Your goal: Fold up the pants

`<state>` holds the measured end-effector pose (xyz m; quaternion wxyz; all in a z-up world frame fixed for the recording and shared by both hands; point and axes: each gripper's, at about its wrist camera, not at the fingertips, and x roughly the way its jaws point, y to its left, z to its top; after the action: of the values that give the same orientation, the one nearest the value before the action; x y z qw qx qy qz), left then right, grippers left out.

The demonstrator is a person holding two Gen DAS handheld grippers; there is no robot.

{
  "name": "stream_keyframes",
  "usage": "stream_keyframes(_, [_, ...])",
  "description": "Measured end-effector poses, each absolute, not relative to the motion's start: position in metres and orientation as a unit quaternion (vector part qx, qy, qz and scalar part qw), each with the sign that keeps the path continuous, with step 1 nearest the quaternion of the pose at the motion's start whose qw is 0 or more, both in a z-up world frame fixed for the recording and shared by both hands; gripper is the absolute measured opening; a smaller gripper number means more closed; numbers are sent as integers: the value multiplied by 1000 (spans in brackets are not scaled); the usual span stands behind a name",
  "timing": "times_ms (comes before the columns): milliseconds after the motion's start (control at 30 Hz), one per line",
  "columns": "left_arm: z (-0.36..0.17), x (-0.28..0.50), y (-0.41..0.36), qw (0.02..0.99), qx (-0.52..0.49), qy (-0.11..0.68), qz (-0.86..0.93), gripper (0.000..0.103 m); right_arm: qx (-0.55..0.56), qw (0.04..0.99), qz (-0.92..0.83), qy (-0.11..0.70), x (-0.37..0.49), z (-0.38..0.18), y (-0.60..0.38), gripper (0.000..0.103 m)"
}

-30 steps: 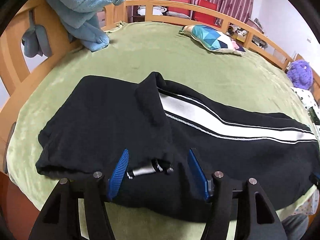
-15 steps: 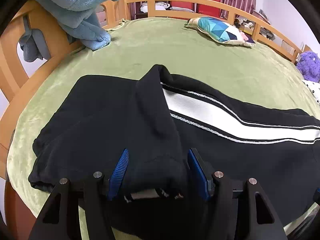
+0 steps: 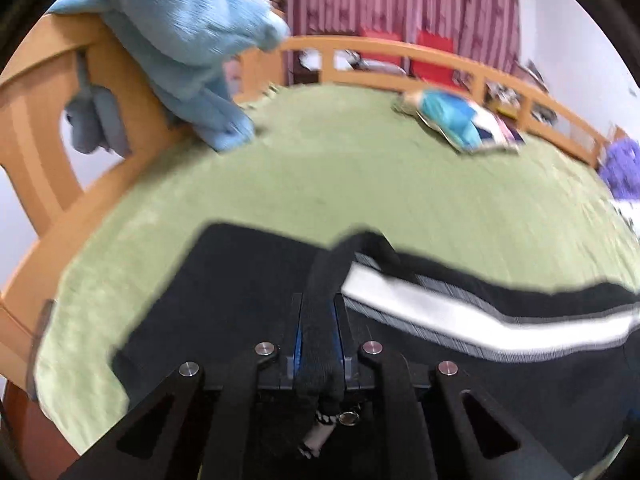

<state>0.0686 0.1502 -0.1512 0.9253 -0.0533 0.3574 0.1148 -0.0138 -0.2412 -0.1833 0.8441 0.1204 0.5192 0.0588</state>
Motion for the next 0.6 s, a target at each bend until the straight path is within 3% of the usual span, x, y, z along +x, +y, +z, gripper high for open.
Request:
stream_keyframes(433, [-130,154,236,923,-93,341,150,13,112,857,-5,502,-14,-165,-271,54])
stream_keyframes(600, [-140,162,238,914,-89,361,161,27,111,861,-32,495,-11,-164,-276,54])
